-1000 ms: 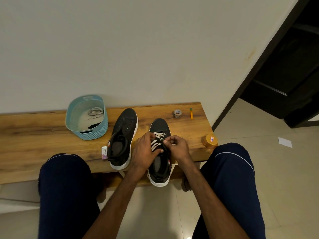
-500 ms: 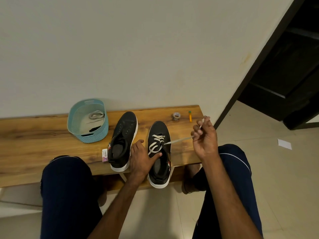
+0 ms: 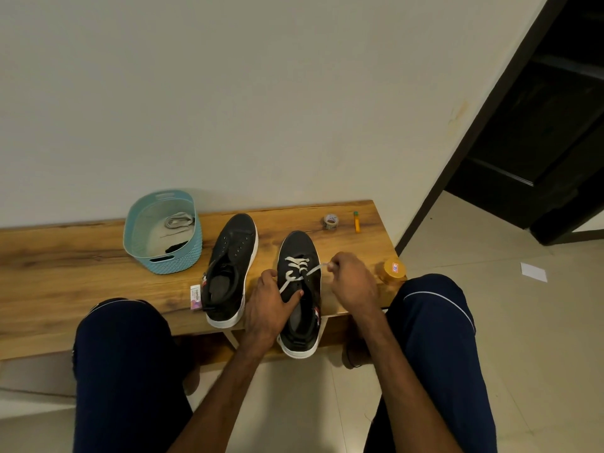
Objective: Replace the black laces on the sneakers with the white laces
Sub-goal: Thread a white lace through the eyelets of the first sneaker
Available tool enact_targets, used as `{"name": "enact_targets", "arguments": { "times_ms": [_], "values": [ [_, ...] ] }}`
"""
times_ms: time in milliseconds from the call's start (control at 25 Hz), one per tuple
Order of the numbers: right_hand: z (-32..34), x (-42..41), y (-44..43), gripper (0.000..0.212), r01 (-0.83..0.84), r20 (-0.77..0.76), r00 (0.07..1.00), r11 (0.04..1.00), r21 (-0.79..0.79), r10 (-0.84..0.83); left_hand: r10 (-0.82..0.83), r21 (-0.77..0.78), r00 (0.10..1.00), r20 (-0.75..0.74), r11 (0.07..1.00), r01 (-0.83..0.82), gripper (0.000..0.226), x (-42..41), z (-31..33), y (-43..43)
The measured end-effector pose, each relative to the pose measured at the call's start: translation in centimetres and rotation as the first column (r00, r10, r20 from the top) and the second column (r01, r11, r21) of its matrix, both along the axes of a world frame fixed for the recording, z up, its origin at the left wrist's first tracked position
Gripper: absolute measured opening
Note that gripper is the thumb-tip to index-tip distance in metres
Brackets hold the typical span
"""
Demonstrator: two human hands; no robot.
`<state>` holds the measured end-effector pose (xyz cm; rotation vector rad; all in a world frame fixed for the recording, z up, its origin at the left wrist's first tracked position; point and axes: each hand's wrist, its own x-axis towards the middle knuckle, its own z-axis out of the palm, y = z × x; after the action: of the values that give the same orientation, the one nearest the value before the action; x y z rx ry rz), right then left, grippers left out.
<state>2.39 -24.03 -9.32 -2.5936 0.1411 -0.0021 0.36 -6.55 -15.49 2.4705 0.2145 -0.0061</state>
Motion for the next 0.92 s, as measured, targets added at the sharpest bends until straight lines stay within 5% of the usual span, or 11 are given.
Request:
{"name": "enact_targets", "arguments": {
  "times_ms": [120, 360, 640, 920],
  "values": [
    [2.8, 0.1, -3.1, 0.014, 0.037, 0.076, 0.996, 0.999, -0.013, -0.036, -0.004, 0.021, 1.0, 0.017, 1.0, 0.004, 0.068, 0.0, 0.4, -0.1],
    [1.1, -0.5, -3.0, 0.017, 0.002, -0.269, 0.963, 1.0, 0.008, 0.0, -0.144, 0.207, 0.985, 0.094, 0.971, 0.122, 0.058, -0.4, 1.7, -0.4],
    [1.1, 0.9, -2.2, 0.011, 0.004, -0.078, 0.996, 0.83, 0.558, 0.048, -0.091, 0.039, 0.994, 0.067, 0.995, 0.088, 0.031, -0.2, 2.1, -0.6],
    [-3.3, 1.7, 2.6, 0.003, -0.095, -0.044, 0.991, 0.91, 0.404, 0.123, 0.008, -0.093, 0.999, 0.05, 0.996, -0.003, 0.027, 0.2, 2.5, 0.2]
  ]
}}
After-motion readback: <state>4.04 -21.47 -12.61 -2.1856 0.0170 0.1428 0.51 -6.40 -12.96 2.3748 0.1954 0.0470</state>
